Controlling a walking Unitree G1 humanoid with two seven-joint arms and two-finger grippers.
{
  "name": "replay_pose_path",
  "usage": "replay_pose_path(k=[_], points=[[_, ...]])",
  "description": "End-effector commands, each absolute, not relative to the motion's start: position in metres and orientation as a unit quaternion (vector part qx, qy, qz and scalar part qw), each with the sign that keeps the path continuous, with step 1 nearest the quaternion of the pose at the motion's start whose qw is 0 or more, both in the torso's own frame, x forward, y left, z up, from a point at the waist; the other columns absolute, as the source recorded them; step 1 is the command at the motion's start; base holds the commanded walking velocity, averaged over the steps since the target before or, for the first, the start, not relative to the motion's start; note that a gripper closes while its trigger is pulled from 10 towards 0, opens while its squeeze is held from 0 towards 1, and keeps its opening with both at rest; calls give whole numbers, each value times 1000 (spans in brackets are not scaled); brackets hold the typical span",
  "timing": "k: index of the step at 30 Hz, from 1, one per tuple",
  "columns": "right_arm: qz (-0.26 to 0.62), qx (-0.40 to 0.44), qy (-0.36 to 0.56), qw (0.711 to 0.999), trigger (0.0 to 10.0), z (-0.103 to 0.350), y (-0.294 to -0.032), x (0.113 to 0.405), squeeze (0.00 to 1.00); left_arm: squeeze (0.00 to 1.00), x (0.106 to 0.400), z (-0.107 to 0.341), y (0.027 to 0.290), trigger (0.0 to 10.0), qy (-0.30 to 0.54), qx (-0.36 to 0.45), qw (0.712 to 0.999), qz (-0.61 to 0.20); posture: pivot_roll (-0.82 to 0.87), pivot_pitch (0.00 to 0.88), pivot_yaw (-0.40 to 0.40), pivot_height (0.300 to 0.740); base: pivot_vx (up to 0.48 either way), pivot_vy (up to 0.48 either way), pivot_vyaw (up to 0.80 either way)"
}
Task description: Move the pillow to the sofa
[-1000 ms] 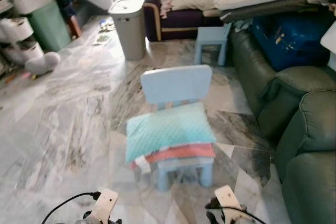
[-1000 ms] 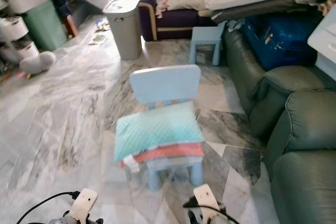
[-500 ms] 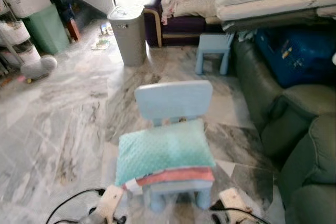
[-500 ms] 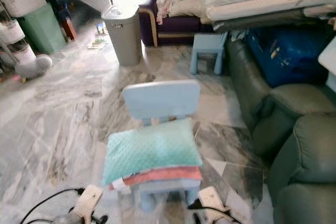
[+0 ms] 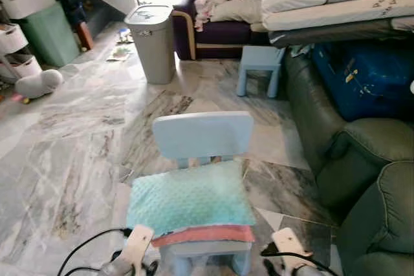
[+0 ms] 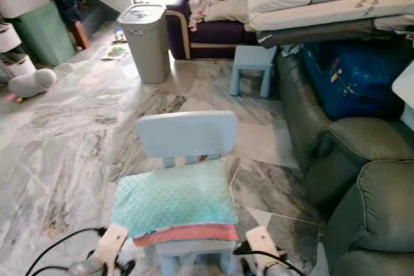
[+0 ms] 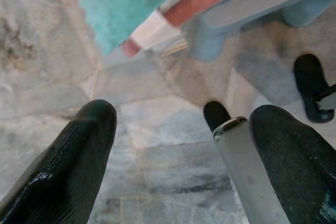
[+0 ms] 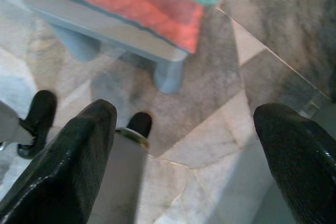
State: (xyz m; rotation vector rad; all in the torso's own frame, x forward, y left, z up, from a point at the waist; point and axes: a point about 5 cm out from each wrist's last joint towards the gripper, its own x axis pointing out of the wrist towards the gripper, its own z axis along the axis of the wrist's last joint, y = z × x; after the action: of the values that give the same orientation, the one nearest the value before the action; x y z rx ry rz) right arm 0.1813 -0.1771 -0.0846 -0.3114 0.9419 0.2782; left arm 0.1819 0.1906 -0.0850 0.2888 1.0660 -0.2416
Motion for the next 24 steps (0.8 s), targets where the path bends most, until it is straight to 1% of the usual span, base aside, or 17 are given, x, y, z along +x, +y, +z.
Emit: replay_pose_path(k=[1,5,12,13,14,15,16,21,24], points=[[131,-155,453,868,10000,-84,-181,182,0,0,186,-83,192,10000,499,153,846,-108,-132,0,51,740,0,0,0],[134,-154,450,869,10000,-83,-174,186,0,0,188,-82,196,10000,487,177,852,-81,-131,0,44,740,0,0,0],[139,-157,446,870,10000,-81,-167,192,0,0,187,-82,195,10000,481,154,862,-48,-120,0,24,740,0,0,0],[140,-159,446,870,10000,-81,-166,193,0,0,190,-80,197,10000,477,153,864,-48,-119,0,22,740,0,0,0],[142,-160,445,870,10000,-80,-165,195,0,0,188,-80,205,10000,477,154,864,-43,-116,0,18,740,0,0,0],[142,-160,445,870,10000,-80,-165,195,0,0,188,-80,205,10000,477,154,864,-43,-116,0,18,740,0,0,0],[143,-161,444,870,10000,-79,-163,197,0,0,181,-82,212,10000,484,156,860,-37,-115,0,16,740,0,0,0],[147,-161,438,872,10000,-77,-156,202,0,0,178,-83,215,10000,479,161,863,-24,-116,0,17,740,0,0,0],[143,-146,424,883,10000,-73,-147,210,0,0,197,-72,216,10000,434,144,889,6,-118,0,17,740,0,0,0]])
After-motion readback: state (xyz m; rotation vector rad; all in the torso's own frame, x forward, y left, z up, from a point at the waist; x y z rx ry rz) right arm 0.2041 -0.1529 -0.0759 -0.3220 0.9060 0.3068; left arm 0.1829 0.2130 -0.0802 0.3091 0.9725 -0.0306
